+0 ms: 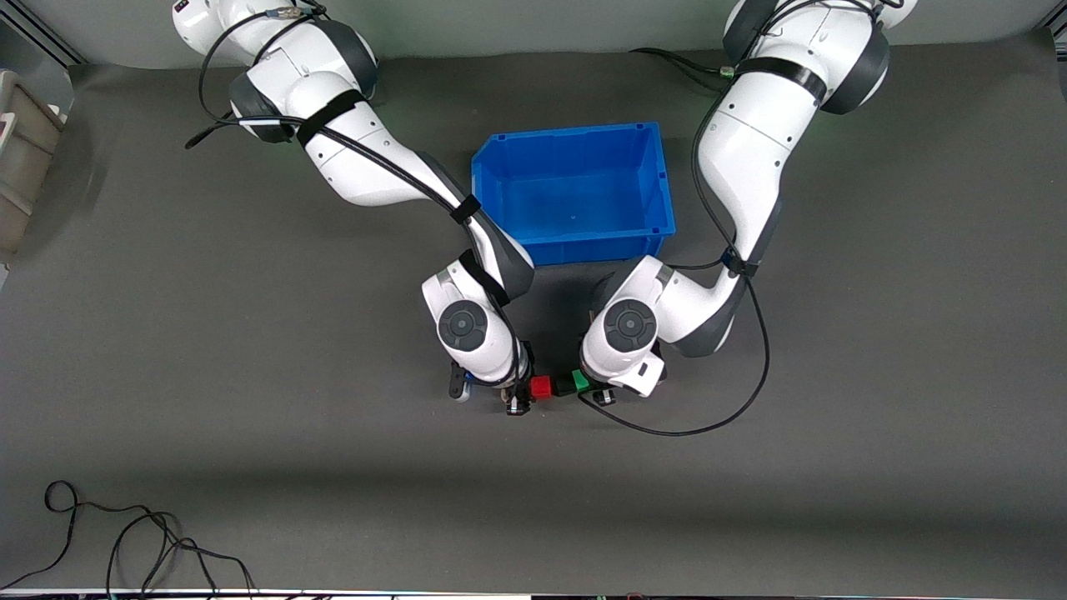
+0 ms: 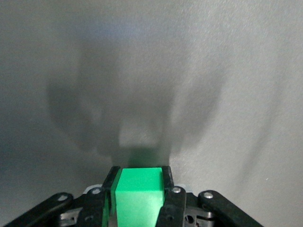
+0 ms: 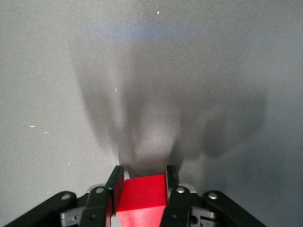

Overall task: Attach green and red cubes to black cube
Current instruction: 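Press the red cube and the green cube against the black cube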

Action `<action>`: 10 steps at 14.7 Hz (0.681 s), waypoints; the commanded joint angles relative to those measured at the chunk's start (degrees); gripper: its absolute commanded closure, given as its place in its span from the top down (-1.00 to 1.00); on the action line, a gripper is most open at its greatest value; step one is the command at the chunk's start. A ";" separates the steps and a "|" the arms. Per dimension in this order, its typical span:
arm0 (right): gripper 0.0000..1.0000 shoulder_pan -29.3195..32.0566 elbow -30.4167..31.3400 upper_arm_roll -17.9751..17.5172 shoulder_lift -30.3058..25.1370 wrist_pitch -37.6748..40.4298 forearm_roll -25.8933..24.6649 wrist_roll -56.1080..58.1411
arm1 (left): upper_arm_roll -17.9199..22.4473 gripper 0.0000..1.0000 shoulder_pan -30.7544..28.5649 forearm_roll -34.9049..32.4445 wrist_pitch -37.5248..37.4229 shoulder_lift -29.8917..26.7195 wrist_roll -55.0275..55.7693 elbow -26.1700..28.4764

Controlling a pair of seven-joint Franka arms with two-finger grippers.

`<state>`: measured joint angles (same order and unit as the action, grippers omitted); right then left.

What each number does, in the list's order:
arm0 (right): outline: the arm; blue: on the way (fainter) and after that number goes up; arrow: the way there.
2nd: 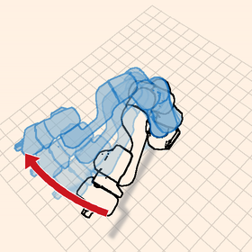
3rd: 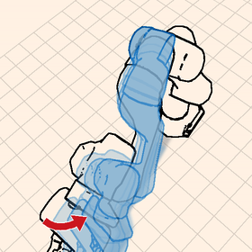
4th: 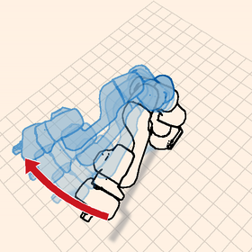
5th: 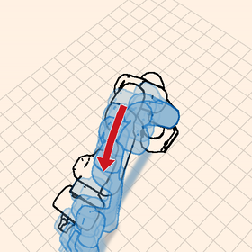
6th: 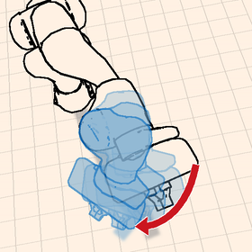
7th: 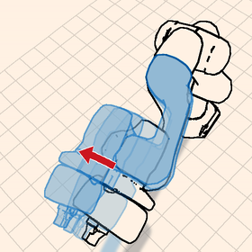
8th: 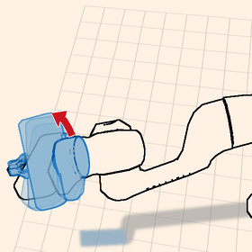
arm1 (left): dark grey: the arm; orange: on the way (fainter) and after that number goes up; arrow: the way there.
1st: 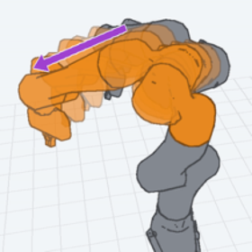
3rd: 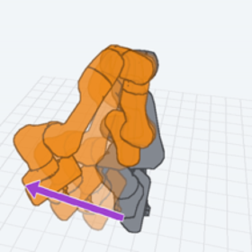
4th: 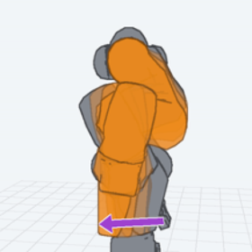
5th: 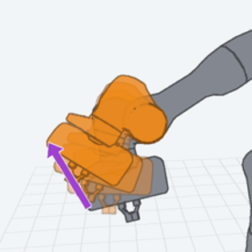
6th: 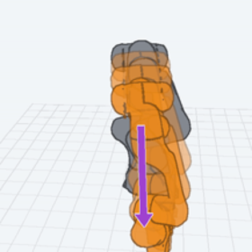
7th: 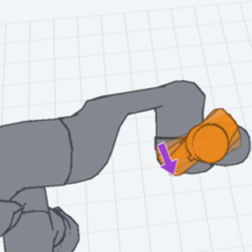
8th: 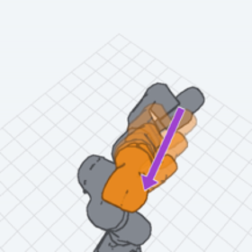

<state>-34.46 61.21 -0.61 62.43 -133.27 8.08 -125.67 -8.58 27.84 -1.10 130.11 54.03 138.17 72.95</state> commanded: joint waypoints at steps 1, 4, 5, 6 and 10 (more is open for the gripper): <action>-1.00 -0.17 -3.64 -0.10 2.00 1.26 -1.57 -2.21 | 0.14 -1.00 0.55 -0.40 -1.35 0.37 -0.71 -1.50; -1.00 -0.52 -3.56 -0.18 1.91 1.35 -1.66 -2.12 | 0.06 -1.00 0.63 -0.57 -1.26 0.37 -0.80 -1.50; -0.78 -0.52 -3.55 -0.10 1.91 1.26 -1.66 -2.04 | 0.14 -1.00 0.72 -0.66 -1.17 0.37 -0.71 -1.50; 0.50 -0.52 -3.47 -0.10 1.91 1.26 -1.66 -2.04 | 0.23 -1.00 0.98 -1.10 -1.17 0.37 -0.71 -1.50; 0.93 -0.61 -2.94 -0.18 1.64 1.44 -4.56 -1.60 | 0.32 0.11 1.07 -4.53 -0.82 0.20 -0.71 -1.67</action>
<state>-34.82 60.55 -0.65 62.98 -133.24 5.74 -125.67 -8.61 28.34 -3.99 130.06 54.04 137.62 72.87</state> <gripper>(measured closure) 0.291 0.577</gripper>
